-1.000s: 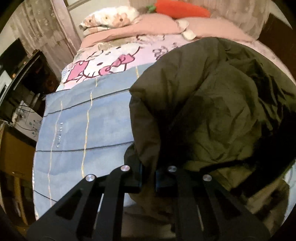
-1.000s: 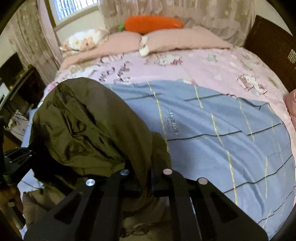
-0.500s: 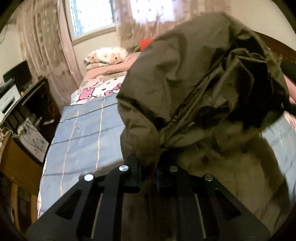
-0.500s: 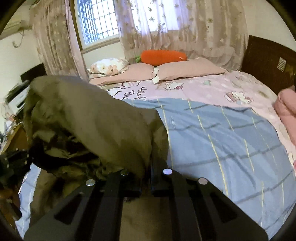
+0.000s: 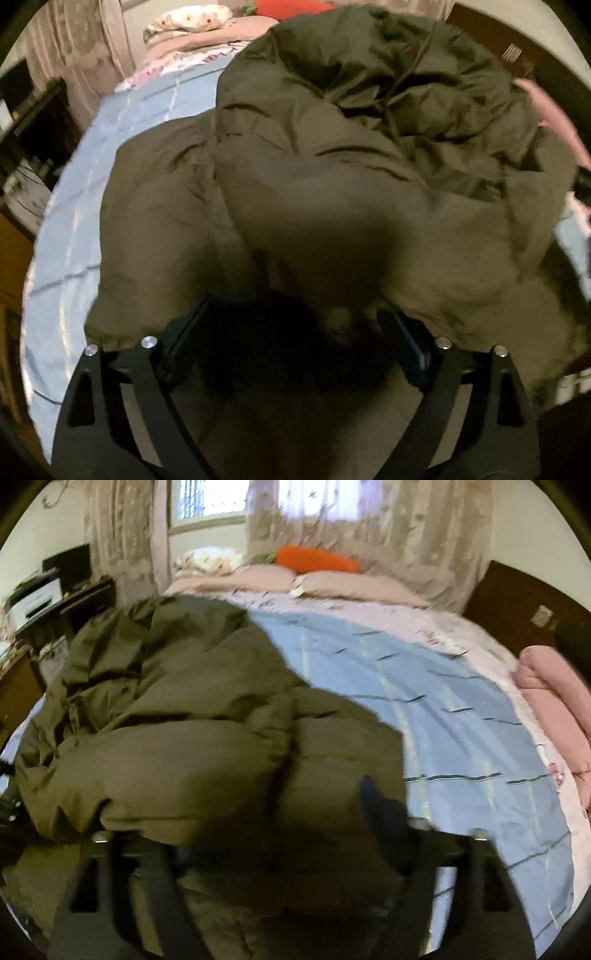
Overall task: Fold large clothes
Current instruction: 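Lift the hem with both grippers and fold it toward the hood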
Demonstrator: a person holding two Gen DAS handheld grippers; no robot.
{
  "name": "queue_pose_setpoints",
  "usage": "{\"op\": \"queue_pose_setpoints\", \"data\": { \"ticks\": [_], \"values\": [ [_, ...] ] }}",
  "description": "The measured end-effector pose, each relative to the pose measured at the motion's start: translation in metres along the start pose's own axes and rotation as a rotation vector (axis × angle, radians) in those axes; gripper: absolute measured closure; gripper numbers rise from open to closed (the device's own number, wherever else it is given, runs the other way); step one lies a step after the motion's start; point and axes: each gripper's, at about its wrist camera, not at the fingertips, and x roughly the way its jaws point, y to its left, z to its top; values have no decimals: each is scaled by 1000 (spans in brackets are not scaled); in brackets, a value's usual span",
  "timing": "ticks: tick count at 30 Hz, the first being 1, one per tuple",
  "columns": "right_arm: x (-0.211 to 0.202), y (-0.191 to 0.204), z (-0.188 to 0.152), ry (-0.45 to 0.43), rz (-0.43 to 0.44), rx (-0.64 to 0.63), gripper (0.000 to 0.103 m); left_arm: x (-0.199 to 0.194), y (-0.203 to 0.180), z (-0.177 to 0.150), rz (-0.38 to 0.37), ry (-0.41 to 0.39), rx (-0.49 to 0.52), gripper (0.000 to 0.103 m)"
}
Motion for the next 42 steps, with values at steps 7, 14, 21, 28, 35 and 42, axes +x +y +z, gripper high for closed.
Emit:
{"op": "queue_pose_setpoints", "data": {
  "ticks": [7,14,21,28,35,42],
  "values": [
    [-77,1,3,12,69,-55,3,-86,-8,-14,-77,-59,83,2],
    [-54,54,37,-46,129,-7,1,-98,-50,57,41,-267,85,2],
    [35,77,27,121,103,-30,1,22,-59,74,217,-80,44,2],
    [96,73,0,248,111,-70,1,69,-41,59,192,-7,49,2],
    [77,77,12,217,128,-72,1,53,-41,56,183,-83,75,2],
    [10,66,89,-14,170,13,1,-43,-46,100,109,-353,35,2]
  ]
}}
